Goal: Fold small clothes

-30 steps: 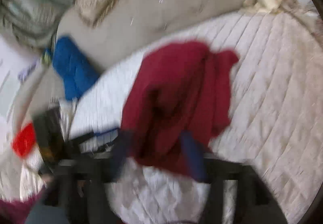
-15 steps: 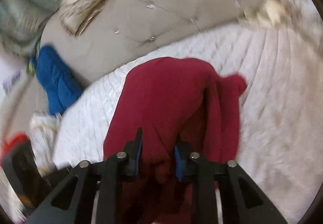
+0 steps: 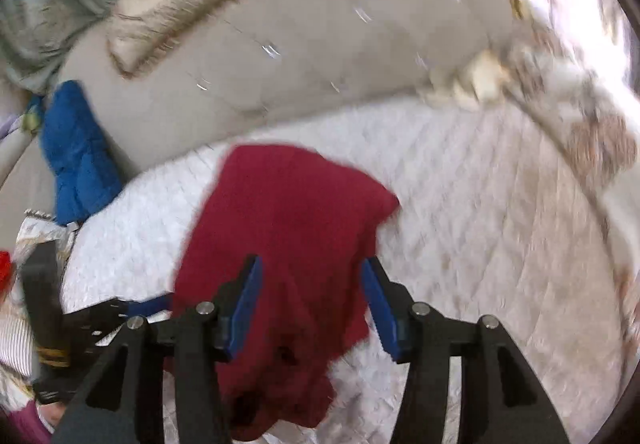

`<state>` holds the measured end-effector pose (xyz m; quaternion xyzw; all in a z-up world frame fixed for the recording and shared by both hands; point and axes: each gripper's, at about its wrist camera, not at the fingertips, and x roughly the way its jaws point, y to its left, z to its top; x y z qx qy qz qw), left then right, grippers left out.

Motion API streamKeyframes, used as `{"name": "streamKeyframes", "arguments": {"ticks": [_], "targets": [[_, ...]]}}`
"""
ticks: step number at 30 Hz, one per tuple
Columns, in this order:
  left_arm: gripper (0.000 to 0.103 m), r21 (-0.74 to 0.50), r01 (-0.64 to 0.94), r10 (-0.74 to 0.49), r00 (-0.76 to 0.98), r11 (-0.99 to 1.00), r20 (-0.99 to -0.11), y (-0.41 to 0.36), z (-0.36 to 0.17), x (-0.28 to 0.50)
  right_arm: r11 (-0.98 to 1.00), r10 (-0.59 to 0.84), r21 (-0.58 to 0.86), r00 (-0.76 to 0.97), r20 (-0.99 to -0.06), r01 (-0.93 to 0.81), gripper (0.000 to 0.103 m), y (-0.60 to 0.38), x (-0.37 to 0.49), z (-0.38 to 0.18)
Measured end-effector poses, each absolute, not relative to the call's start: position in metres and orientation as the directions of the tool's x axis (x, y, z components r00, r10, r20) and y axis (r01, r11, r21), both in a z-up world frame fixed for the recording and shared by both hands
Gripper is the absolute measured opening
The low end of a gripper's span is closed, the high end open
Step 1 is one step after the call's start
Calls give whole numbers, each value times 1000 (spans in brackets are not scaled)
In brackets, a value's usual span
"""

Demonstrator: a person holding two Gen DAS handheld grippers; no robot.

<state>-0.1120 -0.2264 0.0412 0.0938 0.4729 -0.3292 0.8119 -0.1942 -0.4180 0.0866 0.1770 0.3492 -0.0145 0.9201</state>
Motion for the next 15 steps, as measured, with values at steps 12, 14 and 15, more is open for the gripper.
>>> {"name": "streamKeyframes", "arguments": {"ticks": [12,14,15], "targets": [[28,-135,638,-446,356,758,-821,-233,39,-113,959,16,198,658,-753,204,42,-420,-133,24],[28,-135,634,-443,357,762,-822,-232,40,-114,963,17,188,651,-759,195,42,-416,-138,30],[28,-136,631,-443,358,763,-822,-231,41,-114,962,24,195,650,-760,193,42,-415,-144,36]]}}
